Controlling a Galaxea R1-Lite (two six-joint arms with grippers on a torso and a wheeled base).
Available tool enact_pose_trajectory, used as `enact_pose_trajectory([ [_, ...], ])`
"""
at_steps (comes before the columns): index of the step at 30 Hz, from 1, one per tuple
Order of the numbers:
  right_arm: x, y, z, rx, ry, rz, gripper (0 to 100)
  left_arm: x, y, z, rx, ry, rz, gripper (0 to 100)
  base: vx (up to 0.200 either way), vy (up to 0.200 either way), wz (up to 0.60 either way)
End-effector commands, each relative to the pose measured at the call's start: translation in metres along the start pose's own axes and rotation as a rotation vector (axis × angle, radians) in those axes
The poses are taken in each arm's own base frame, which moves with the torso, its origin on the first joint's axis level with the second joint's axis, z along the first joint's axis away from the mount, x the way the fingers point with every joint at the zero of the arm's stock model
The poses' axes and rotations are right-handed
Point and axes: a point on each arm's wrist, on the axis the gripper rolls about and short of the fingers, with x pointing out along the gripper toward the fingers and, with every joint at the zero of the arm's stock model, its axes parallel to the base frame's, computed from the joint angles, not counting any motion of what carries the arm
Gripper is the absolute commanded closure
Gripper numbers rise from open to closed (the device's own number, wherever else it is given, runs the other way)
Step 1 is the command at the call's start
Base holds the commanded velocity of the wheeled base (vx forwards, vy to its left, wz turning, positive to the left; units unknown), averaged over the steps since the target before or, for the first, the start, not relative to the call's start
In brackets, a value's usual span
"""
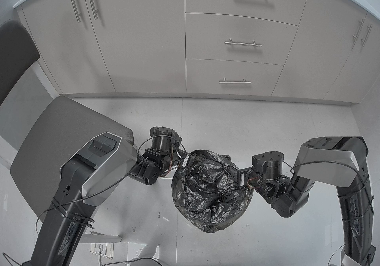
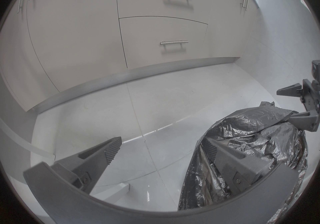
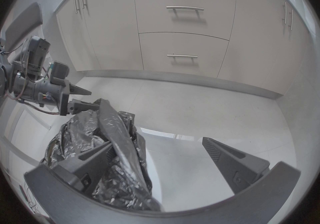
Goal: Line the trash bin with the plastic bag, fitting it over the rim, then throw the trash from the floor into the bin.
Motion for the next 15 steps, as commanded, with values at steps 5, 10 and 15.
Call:
enact_pose_trajectory([
  [5,0.029,-0.013,-0.005,0.023,-0.033,-0.054,0,-0.003,-0.002,0.003,0.002,-0.003,-0.002,0,0.000,0.000,0.00],
  [10,0.028,-0.020,-0.003,0.028,-0.034,-0.069,0,-0.003,-0.003,0.002,0.003,0.001,-0.006,0,0.000,0.000,0.00],
  [15,0.027,-0.029,-0.003,0.033,-0.026,-0.088,0,-0.003,-0.004,0.002,0.004,0.001,-0.006,0,0.000,0.000,0.00],
])
